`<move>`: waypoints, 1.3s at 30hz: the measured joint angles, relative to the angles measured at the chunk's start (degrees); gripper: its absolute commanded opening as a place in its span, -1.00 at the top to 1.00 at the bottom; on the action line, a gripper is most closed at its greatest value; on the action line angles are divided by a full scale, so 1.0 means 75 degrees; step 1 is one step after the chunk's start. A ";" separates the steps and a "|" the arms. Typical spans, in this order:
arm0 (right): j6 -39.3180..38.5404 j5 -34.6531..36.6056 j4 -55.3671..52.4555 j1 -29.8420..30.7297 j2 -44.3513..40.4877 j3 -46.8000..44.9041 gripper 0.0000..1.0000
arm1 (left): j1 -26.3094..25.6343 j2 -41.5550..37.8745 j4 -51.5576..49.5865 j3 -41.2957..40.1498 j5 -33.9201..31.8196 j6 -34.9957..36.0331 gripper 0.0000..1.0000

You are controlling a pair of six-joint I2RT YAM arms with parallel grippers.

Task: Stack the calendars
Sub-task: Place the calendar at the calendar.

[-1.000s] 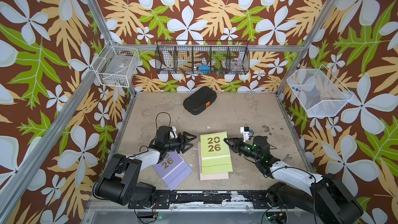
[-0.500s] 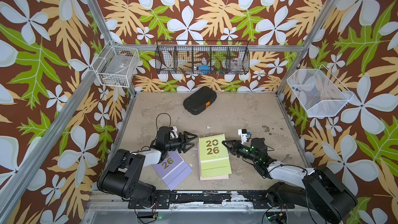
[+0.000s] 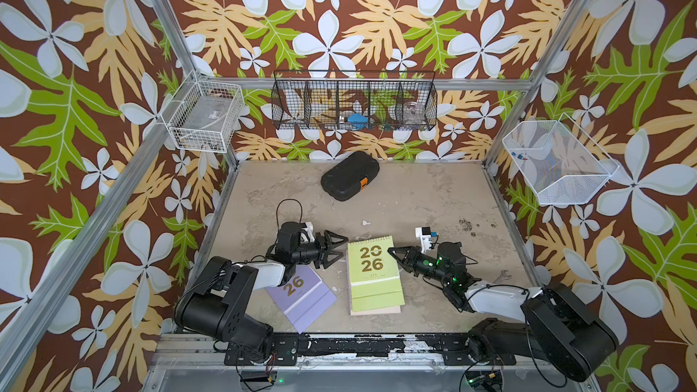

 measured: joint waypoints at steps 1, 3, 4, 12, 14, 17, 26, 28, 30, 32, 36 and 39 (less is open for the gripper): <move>-0.0003 0.0000 0.0023 0.0000 0.0026 -0.0012 0.92 | -0.0017 0.0020 0.0017 0.0006 -0.0003 0.0000 -0.46; -0.0003 -0.0003 0.0044 0.0000 0.0105 -0.0017 0.92 | -0.0052 0.0073 0.0076 0.0023 -0.0015 -0.0073 -0.45; -0.0003 0.0000 0.0050 0.0000 0.0143 -0.0017 0.92 | -0.0073 0.0090 0.0093 0.0032 -0.0015 -0.0122 -0.45; -0.0015 0.0003 0.0090 0.0015 0.0224 -0.0015 0.82 | -0.0117 0.0236 0.0245 0.0099 -0.0020 -0.0140 -0.45; -0.0038 0.0009 0.0073 0.0038 0.0230 0.0000 0.81 | -0.0134 0.0245 0.0283 0.0099 -0.0026 -0.0157 -0.45; -0.0090 0.0009 0.0029 0.0052 0.0259 0.0023 0.75 | -0.0143 0.0286 0.0297 0.0102 -0.0035 -0.0157 -0.45; -0.0207 0.0146 -0.0256 0.0067 0.0195 0.0093 0.61 | -0.0166 0.0303 0.0353 0.0102 -0.0041 -0.0160 -0.45; -0.0227 0.0192 -0.0341 0.0067 0.0192 0.0096 0.59 | -0.0175 0.0312 0.0353 0.0102 -0.0047 -0.0169 -0.45; -0.0233 0.0204 -0.0440 0.0067 0.0195 0.0108 0.58 | -0.0181 0.0321 0.0358 0.0105 -0.0044 -0.0187 -0.46; -0.0254 0.0207 -0.0513 0.0067 0.0195 0.0131 0.56 | -0.0184 0.0329 0.0358 0.0108 -0.0064 -0.0187 -0.45; -0.0323 0.0274 -0.0667 0.0067 0.0195 0.0201 0.53 | -0.0198 0.0370 0.0405 0.0149 -0.0099 -0.0189 -0.46; -0.0440 0.0326 -0.0944 0.0067 0.0140 0.0286 0.48 | -0.0201 0.0428 0.0411 0.0198 -0.0108 -0.0224 -0.45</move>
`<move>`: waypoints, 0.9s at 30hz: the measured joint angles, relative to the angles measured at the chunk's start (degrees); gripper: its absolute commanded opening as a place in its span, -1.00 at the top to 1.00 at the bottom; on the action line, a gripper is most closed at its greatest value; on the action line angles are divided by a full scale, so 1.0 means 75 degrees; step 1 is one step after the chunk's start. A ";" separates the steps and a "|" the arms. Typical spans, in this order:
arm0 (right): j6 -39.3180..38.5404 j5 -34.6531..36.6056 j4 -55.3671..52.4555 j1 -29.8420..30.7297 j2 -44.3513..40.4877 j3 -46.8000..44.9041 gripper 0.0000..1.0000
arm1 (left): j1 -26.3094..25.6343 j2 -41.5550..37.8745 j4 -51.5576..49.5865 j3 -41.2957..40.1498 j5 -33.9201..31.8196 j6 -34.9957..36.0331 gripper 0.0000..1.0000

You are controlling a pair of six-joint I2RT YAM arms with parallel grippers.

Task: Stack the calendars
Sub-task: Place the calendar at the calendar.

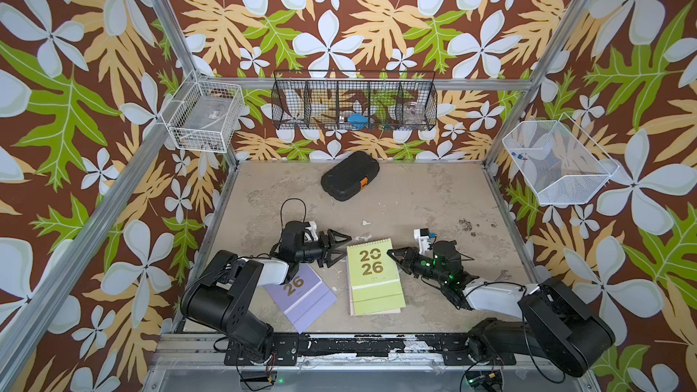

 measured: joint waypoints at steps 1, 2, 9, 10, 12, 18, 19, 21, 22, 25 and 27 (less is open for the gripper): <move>-0.0038 0.0017 -0.0099 0.0000 -0.0023 0.0044 0.46 | -0.0003 0.0012 0.0015 0.0012 -0.0017 -0.0017 -0.46; -0.0105 0.0023 -0.0204 0.0000 -0.0050 0.0099 0.46 | -0.0006 0.0029 0.0035 0.0026 -0.0026 -0.0017 -0.46; -0.0379 0.0073 -0.0787 0.0000 -0.0181 0.0224 0.32 | -0.0020 0.0140 0.0067 0.0143 -0.0058 -0.0102 -0.46; -0.0423 0.0076 -0.0877 0.0006 -0.0204 0.0251 0.30 | -0.0020 0.0152 0.0067 0.0149 -0.0064 -0.0105 -0.46; -0.0539 0.0076 -0.1067 0.0020 -0.0259 0.0326 0.24 | -0.0023 0.0157 0.0070 0.0149 -0.0076 -0.0108 -0.46; -0.0825 0.0160 -0.1597 0.0073 -0.0385 0.0539 0.11 | -0.0023 0.0192 0.0105 0.0149 -0.0102 -0.0128 -0.46; -0.0863 0.0169 -0.1658 0.0085 -0.0391 0.0565 0.09 | -0.0023 0.0192 0.0105 0.0149 -0.0102 -0.0128 -0.46; -0.0970 0.0216 -0.1874 0.0143 -0.0393 0.0647 0.06 | -0.0026 0.0204 0.0108 0.0152 -0.0105 -0.0128 -0.46; -0.1008 0.0245 -0.1958 0.0184 -0.0402 0.0682 0.05 | -0.0026 0.0216 0.0105 0.0163 -0.0105 -0.0131 -0.46; -0.1177 0.0335 -0.2358 0.0353 -0.0417 0.0825 0.00 | -0.0026 0.0236 0.0117 0.0184 -0.0125 -0.0131 -0.46; -0.1326 0.0440 -0.2658 0.0452 -0.0414 0.0991 -0.04 | -0.0026 0.0248 0.0117 0.0198 -0.0128 -0.0131 -0.47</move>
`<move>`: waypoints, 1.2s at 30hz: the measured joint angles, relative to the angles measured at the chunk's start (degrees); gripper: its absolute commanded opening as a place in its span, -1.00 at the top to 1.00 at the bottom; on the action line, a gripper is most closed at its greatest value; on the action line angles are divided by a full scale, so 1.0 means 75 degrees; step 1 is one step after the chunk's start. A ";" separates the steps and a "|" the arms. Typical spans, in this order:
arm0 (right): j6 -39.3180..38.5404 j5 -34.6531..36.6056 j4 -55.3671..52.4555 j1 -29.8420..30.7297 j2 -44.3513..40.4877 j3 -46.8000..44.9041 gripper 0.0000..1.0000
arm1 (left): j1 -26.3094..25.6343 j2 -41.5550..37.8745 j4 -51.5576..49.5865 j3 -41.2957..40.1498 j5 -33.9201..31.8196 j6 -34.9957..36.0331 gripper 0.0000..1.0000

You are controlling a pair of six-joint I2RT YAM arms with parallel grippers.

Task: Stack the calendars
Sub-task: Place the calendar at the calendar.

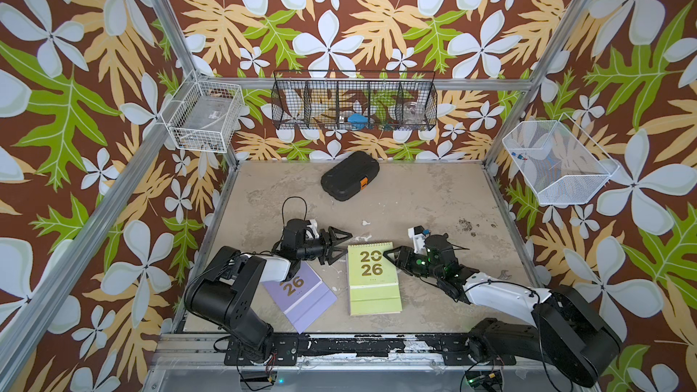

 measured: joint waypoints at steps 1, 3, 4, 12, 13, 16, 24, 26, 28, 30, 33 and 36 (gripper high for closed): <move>-0.0061 0.0038 -0.0119 0.0032 -0.0003 0.0064 -0.06 | 0.0000 0.0003 0.0006 0.0000 0.0000 0.0000 -0.47; -0.0152 0.0119 -0.0309 0.0073 -0.0032 0.0137 -0.10 | 0.0000 0.0003 0.0012 0.0000 0.0000 0.0000 -0.47; -0.0210 0.0201 -0.0402 0.0079 -0.0058 0.0163 -0.11 | 0.0000 0.0003 0.0023 0.0000 0.0000 0.0000 -0.47; -0.0417 0.0393 -0.0860 0.0076 0.0000 0.0475 -0.32 | 0.0000 -0.0073 0.0012 -0.0105 -0.0009 0.0000 -0.50; -0.0443 0.0411 -0.0903 0.0076 0.0000 0.0498 -0.35 | 0.0000 -0.0087 -0.0009 -0.0105 -0.0009 0.0000 -0.53; -0.0504 0.0478 -0.1078 0.0076 -0.0038 0.0577 -0.44 | 0.0000 -0.0154 -0.0090 -0.0085 -0.0041 0.0012 -0.55; -0.0863 0.0930 -0.1929 0.0073 -0.0356 0.0947 -0.66 | 0.0000 -0.0490 -0.0877 0.0274 -0.0230 0.0420 -0.57; -0.1046 0.1093 -0.2285 0.0061 -0.0414 0.1230 -0.69 | 0.0000 -0.0679 -0.1338 0.0466 -0.0396 0.0656 -0.58; -0.1247 0.1303 -0.2643 0.0058 -0.0414 0.1568 -0.70 | 0.0032 -0.0895 -0.1912 0.0685 -0.0592 0.0956 -0.58; -0.1457 0.1428 -0.2990 0.0052 -0.0350 0.1958 -0.71 | 0.0102 -0.1119 -0.2655 0.0944 -0.0796 0.1326 -0.58; -0.1743 0.1539 -0.3529 0.0052 -0.0134 0.2605 -0.74 | 0.0347 -0.1478 -0.4004 0.1373 -0.1285 0.2040 -0.60; -0.2052 0.1571 -0.4065 0.0058 0.0271 0.3363 -0.77 | 0.0758 -0.1961 -0.5295 0.1527 -0.1784 0.2669 -0.62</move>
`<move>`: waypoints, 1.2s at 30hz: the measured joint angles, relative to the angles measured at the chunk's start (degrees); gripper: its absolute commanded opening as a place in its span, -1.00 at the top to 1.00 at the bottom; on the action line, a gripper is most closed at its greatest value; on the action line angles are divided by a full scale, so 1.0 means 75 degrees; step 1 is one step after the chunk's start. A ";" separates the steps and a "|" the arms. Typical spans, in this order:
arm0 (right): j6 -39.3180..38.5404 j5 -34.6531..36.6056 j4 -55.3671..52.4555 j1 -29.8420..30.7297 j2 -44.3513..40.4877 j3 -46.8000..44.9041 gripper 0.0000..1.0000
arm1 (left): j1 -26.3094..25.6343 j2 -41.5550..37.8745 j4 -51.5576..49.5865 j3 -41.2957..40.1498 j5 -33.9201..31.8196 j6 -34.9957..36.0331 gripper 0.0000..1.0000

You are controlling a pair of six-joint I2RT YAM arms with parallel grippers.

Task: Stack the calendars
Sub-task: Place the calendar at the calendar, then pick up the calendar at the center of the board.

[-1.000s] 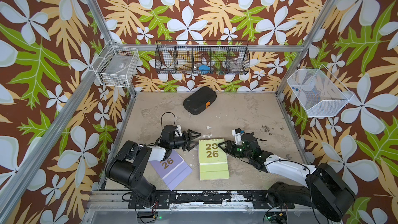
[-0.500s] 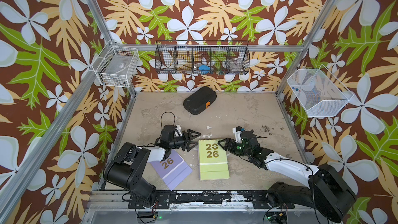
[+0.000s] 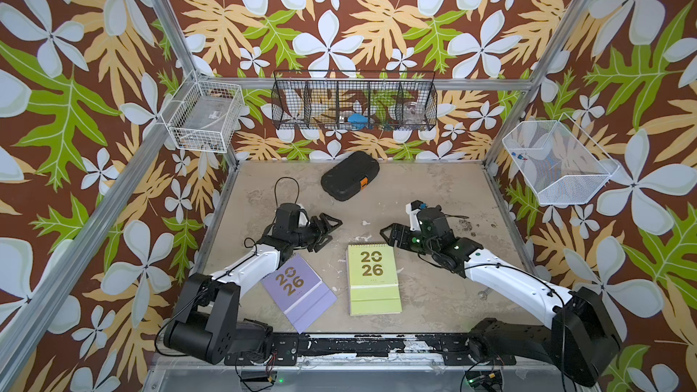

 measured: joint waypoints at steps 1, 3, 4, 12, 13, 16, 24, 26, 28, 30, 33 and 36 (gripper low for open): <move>-0.0093 -0.0017 -0.0157 0.0009 0.0201 0.0297 -0.78 | 0.0187 -0.0201 -0.0446 -0.0020 -0.0192 0.0187 -0.62; -0.0291 -0.0122 -0.0495 0.0047 0.0694 0.0950 -0.80 | 0.0487 -0.0560 -0.1241 -0.0096 -0.0545 0.0460 -0.63; -0.0414 -0.0195 -0.0659 0.0093 0.0976 0.1303 -0.80 | 0.0638 -0.0729 -0.1638 -0.0131 -0.0764 0.0592 -0.66; -0.1113 -0.0804 -0.1716 0.0909 0.3322 0.4159 -0.84 | 0.1172 -0.1600 -0.4004 -0.0353 -0.1821 0.1096 -0.75; -0.1183 -0.0895 -0.1792 0.1032 0.3611 0.4470 -0.84 | 0.1239 -0.1676 -0.4237 -0.0329 -0.1906 0.1119 -0.77; -0.1247 -0.1250 -0.2011 0.1326 0.4395 0.5228 -0.84 | 0.1574 -0.1883 -0.4823 -0.0248 -0.2212 0.1131 -0.80; -0.1425 -0.2168 -0.2416 0.1740 0.5933 0.6805 -0.84 | 0.3002 -0.2334 -0.5796 -0.0481 -0.2299 0.1288 -0.81; -0.1445 -0.2384 -0.2474 0.1842 0.6213 0.7020 -0.84 | 0.3168 -0.2337 -0.5890 -0.0600 -0.2212 0.1288 -0.82; -0.1475 -0.2562 -0.2544 0.1938 0.6487 0.7195 -0.84 | 0.3264 -0.2334 -0.5916 -0.0731 -0.2133 0.1285 -0.83; -0.1507 -0.2649 -0.2640 0.2040 0.6703 0.7338 -0.84 | 0.3322 -0.2352 -0.5916 -0.0839 -0.2107 0.1279 -0.83; -0.1559 -0.2739 -0.2704 0.2203 0.6924 0.7469 -0.84 | 0.3427 -0.2480 -0.5916 -0.1035 -0.2087 0.1180 -0.83; -0.1559 -0.2809 -0.2748 0.2334 0.7058 0.7481 -0.84 | 0.3494 -0.2696 -0.5931 -0.1256 -0.2133 0.1131 -0.84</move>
